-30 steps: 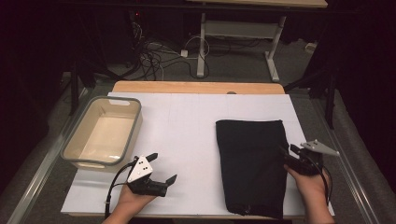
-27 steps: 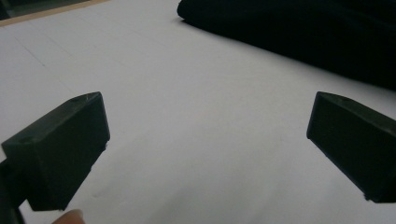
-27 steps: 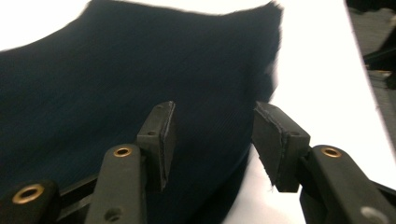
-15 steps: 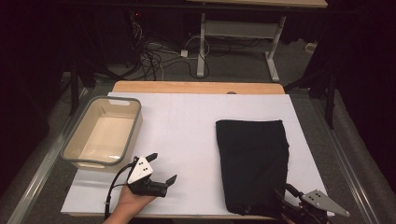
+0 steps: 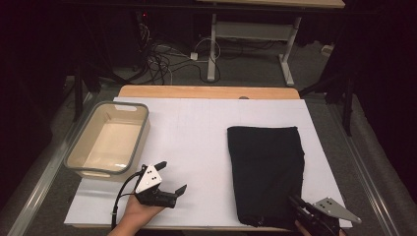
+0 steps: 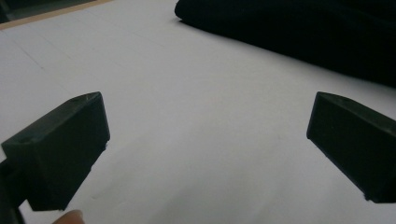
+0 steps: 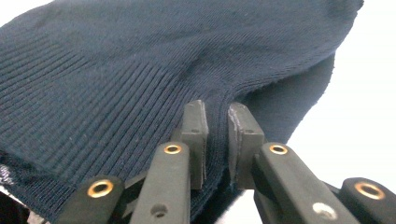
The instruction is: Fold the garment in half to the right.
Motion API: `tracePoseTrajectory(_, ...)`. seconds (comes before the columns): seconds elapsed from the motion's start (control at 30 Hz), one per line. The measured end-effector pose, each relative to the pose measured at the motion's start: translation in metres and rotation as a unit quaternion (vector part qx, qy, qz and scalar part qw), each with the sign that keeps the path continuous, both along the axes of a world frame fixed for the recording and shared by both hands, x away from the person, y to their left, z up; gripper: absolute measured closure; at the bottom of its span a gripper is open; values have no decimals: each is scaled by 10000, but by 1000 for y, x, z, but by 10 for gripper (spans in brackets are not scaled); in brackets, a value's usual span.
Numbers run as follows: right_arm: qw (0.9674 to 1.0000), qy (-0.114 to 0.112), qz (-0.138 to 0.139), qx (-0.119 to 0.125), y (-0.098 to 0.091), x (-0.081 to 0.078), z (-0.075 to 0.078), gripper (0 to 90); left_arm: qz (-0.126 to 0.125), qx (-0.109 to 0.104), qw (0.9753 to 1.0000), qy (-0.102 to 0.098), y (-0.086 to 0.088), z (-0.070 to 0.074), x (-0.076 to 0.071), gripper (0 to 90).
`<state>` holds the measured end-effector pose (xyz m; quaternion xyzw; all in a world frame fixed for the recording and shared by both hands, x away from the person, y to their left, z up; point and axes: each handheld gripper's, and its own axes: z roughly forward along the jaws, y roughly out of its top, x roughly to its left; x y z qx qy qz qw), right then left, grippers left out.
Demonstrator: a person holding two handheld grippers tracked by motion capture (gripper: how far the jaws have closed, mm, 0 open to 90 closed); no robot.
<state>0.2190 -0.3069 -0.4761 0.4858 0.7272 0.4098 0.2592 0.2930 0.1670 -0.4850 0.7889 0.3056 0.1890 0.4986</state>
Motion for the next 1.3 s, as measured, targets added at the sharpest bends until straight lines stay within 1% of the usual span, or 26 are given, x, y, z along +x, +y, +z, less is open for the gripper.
tracePoseTrajectory(0.07, 9999, -87, -58, -23, -3, -4, 3, 822, 3, -14, 10000, 0, 0, 0, 0, 0)
tracePoseTrajectory(0.1, 9999, -126, -87, -6, -5, -6, 5, 843, 6, -24, 10000, 2, 1, 0, 0, 0)
tracePoseTrajectory(0.17, 9997, -205, -157, 13, -11, -11, 10, 853, 9, -33, 10000, 1, 1, 0, 0, 0)
tracePoseTrajectory(0.27, 9994, -242, -224, 44, -19, -14, 12, 855, 6, -33, 10000, -1, 1, 0, 0, 0)
tracePoseTrajectory(0.37, 9996, -101, -257, 30, -25, -13, 5, 853, 6, -47, 10000, -7, 1, 0, 0, 0)
tracePoseTrajectory(0.47, 9997, 79, -232, -14, -25, -9, -6, 827, 2, -52, 10000, -13, 1, 0, 0, 0)
tracePoseTrajectory(0.5, 9997, 128, -223, 8, -25, -8, -8, 806, 0, -53, 10000, -13, 1, 0, 0, 0)
tracePoseTrajectory(0.53, 9997, 125, -216, 31, -25, -8, -8, 762, -1, -53, 10000, -13, 1, 0, 0, 0)
tracePoseTrajectory(0.57, 9997, 84, -214, 57, -26, -7, -7, 712, -3, -54, 10000, -11, 1, 0, 0, 0)
tracePoseTrajectory(0.7, 9995, -72, -139, 287, -27, -6, 1, 509, 8, -55, 10000, 10, 1, 0, 0, 0)
tracePoseTrajectory(0.73, 9995, -92, -120, 278, -25, -5, 2, 456, 17, -53, 10000, 16, 1, 0, 0, 0)
tracePoseTrajectory(0.77, 9995, -126, -90, 272, -23, -3, 3, 432, 23, -57, 10000, 19, 1, 0, 0, 0)
tracePoseTrajectory(0.9, 9995, -198, 65, 228, -16, 10, 6, 350, 25, -92, 9999, 34, 2, 0, 0, 0)
tracePoseTrajectory(1.03, 9994, -274, 18, 190, -14, 28, 7, 278, 19, -128, 9999, 35, 2, 0, 1, 0)
tracePoseTrajectory(1.07, 9994, -281, 23, 191, -15, 33, 7, 274, 22, -144, 9999, 30, 3, 0, 0, 0)
tracePoseTrajectory(1.13, 9997, -224, 24, 129, -16, 41, 6, 259, 26, -169, 9999, 22, 3, 0, 0, 0)
tracePoseTrajectory(1.2, 9997, -182, 7, 157, -17, 45, 4, 237, 29, -199, 9998, 8, 4, 0, 0, 0)
tracePoseTrajectory(1.27, 9993, -277, -45, 249, -18, 44, 3, 232, 21, -204, 9998, 9, 4, 0, 0, 0)
tracePoseTrajectory(1.3, 9993, -293, -32, 237, -18, 43, 3, 231, 20, -211, 9998, 19, 4, 0, 0, 0)
